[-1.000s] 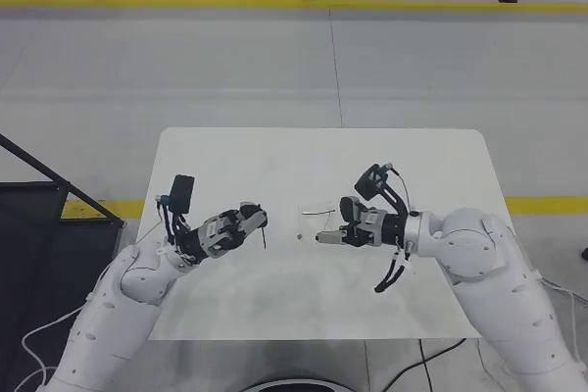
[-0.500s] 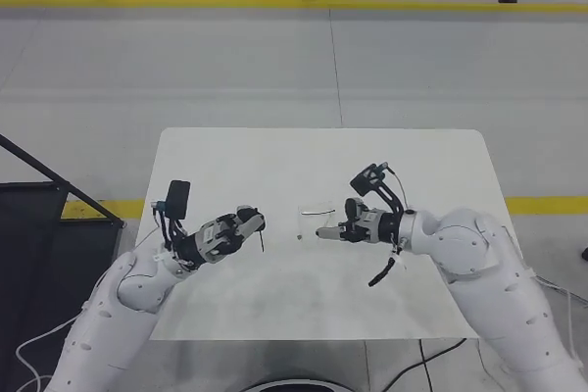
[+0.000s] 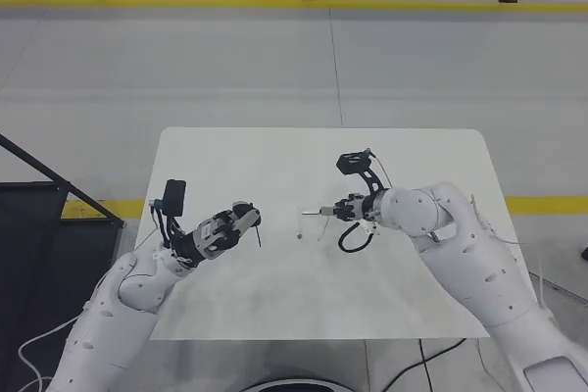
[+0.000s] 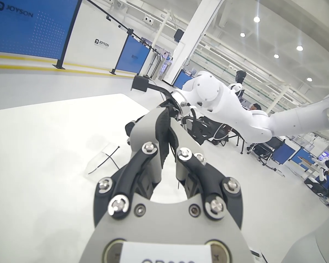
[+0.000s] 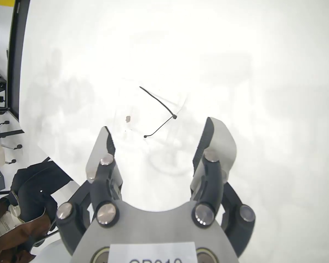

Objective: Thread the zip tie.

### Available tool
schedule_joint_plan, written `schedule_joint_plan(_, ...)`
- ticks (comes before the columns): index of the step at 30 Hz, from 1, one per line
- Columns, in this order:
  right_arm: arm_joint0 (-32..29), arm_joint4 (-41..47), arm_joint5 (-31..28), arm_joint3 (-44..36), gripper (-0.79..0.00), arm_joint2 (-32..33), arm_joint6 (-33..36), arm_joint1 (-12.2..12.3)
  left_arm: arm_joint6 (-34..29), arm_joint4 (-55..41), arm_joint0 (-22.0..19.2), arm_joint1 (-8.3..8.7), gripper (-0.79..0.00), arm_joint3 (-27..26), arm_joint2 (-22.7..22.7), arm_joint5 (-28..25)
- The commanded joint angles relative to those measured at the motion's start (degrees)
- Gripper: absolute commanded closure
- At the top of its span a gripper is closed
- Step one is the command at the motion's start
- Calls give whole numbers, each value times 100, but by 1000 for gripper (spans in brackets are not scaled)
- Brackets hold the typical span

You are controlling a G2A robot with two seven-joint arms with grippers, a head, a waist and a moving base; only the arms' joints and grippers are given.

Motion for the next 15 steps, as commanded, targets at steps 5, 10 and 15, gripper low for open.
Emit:
schedule_joint_plan(5, 282, 125, -33, 552, -323, -173, 45, -133, -1, -7, 2, -2, 0, 6, 11, -22)
schedule_joint_plan(10, 395, 192, -108, 864, -305, -244, 50, -208, -1, -7, 2, -2, 0, 6, 11, -22)
schedule_joint_plan(15, 488, 207, -223, 1089, -259, -313, 52, -274, -1, -7, 2, -2, 0, 6, 11, -22)
